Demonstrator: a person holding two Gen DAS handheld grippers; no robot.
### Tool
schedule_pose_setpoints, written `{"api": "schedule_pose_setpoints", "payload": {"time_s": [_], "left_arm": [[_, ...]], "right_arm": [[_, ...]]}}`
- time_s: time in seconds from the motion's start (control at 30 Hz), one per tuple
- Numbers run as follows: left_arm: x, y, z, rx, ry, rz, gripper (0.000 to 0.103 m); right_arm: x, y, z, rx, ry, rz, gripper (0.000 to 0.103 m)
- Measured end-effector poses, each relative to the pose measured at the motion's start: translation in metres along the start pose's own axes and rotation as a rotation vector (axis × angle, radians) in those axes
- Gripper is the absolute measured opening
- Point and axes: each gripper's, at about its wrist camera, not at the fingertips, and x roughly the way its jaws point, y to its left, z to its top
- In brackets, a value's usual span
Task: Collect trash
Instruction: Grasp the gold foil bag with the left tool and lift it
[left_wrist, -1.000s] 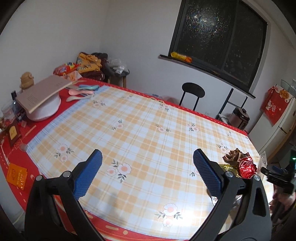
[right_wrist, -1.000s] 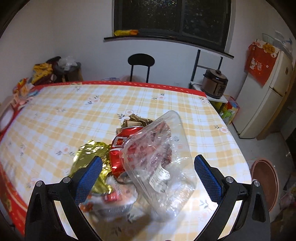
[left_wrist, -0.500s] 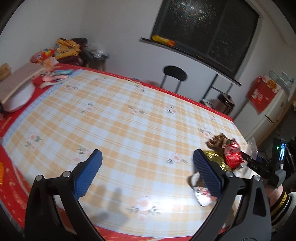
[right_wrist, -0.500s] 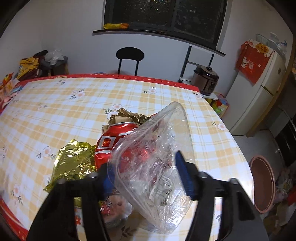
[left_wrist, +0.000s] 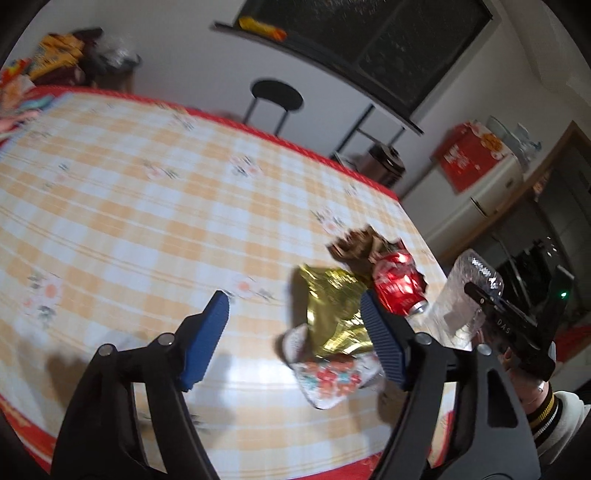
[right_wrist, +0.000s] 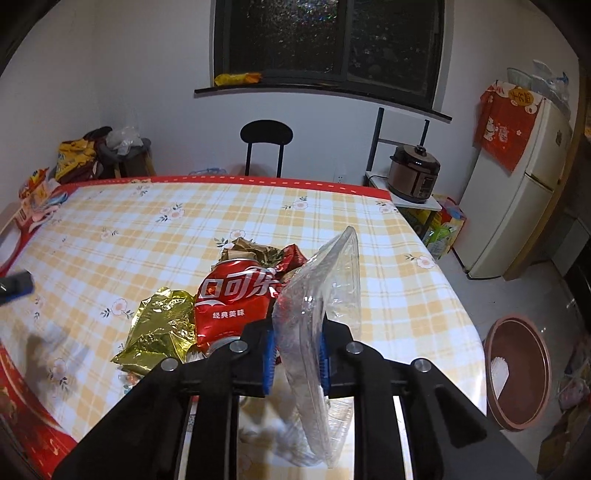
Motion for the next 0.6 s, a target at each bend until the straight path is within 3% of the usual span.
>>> {"api": "schedule_pose_setpoints", "payload": {"time_s": [0.23,0.33,0.6], "left_arm": [[0.052,-0.019,-0.024,-0.070,0.165,-0.116,0.067],[0.076,-0.016,-0.036,-0.171,0.230,-0.146,0.065],[0.115,0.011,-0.046,-0.363,0.283,-0.146,0.063]], "right_arm": [[-0.011,-0.016,-0.006,0.025,-0.015,-0.021,0.019],[-0.012,-0.019,-0.010,0.030,-0.010,-0.018,0.018],[-0.014,-0.023,-0.013,0.021,-0.007,-0.018,0.018]]}}
